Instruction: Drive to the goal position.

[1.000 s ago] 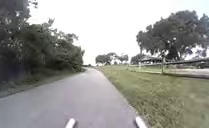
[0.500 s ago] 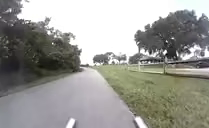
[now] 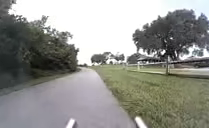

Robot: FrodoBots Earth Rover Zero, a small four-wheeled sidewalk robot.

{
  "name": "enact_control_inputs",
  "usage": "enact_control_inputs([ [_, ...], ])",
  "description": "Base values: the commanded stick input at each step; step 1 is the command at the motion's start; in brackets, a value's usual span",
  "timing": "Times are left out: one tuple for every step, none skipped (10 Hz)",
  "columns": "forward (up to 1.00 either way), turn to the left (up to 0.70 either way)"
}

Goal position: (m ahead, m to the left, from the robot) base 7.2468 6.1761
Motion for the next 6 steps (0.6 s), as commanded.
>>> enact_control_inputs([
  [0.7, 0.14],
  [0.7, 0.14],
  [0.7, 0.14],
  [0.7, 0.14],
  [0.7, 0.14],
  [0.7, 0.14],
])
